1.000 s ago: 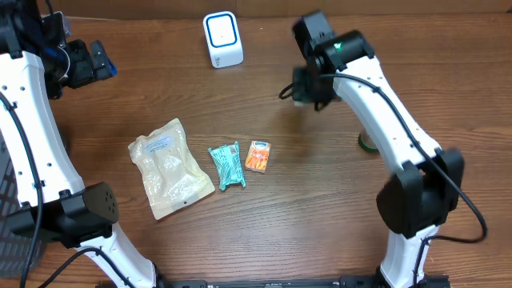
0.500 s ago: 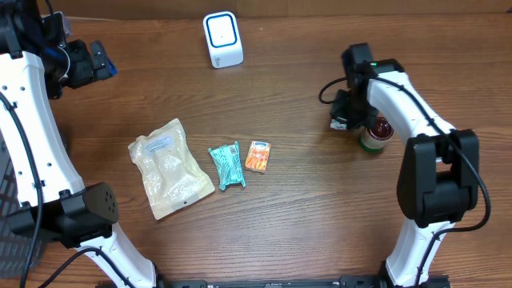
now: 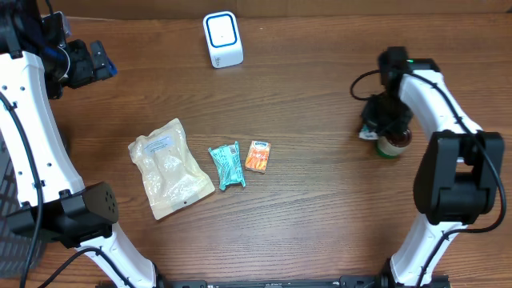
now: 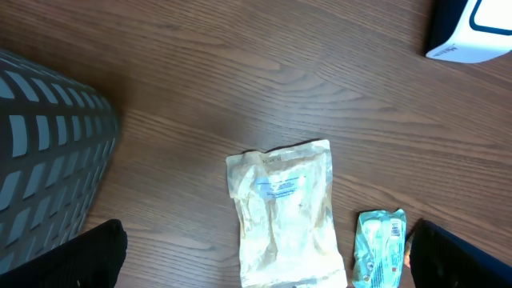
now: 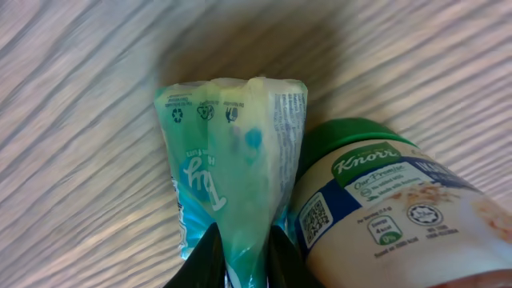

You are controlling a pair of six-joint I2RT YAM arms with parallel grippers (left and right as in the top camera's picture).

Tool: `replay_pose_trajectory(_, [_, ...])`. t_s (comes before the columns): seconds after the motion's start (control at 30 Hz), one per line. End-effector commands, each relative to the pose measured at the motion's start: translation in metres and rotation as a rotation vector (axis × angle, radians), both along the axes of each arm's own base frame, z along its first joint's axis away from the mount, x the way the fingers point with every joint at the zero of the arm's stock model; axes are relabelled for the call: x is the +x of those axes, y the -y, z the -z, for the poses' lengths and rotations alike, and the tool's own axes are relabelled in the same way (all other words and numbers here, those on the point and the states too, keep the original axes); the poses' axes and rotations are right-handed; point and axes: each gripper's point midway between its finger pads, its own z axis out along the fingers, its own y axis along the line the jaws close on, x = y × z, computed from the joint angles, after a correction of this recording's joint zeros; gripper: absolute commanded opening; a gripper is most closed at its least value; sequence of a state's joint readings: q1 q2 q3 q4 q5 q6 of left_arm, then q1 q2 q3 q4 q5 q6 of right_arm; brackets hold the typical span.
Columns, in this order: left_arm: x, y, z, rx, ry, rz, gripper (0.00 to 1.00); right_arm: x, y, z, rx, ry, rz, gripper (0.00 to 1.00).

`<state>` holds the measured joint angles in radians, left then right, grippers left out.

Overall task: Scan the item barcode
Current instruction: 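Set the green pack down beside the bottle and open the gripper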

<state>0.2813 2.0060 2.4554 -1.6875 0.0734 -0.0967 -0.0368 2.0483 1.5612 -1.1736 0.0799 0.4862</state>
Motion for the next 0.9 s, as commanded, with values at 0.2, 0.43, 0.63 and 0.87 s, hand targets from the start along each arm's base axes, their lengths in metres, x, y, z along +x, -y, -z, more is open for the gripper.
replay_pose_trajectory(0.2, [0.000, 0.002, 0.001, 0.006, -0.004, 0.020, 1.00, 0.008, 0.004, -0.004, 0.027, 0.041, -0.027, 0.48])
replay_pose_trajectory(0.43, [0.000, 0.002, 0.001, 0.007, -0.004, 0.020, 1.00, 0.029, -0.022, -0.039, 0.173, 0.115, -0.096, 0.61])
replay_pose_trajectory(0.63, [0.000, 0.002, 0.001, 0.007, -0.004, 0.020, 0.99, 0.030, -0.062, -0.068, 0.285, 0.125, -0.194, 0.75])
replay_pose_trajectory(0.87, [0.000, 0.002, 0.001, 0.007, -0.004, 0.020, 1.00, 0.022, -0.150, -0.073, 0.510, 0.145, -0.384, 1.00])
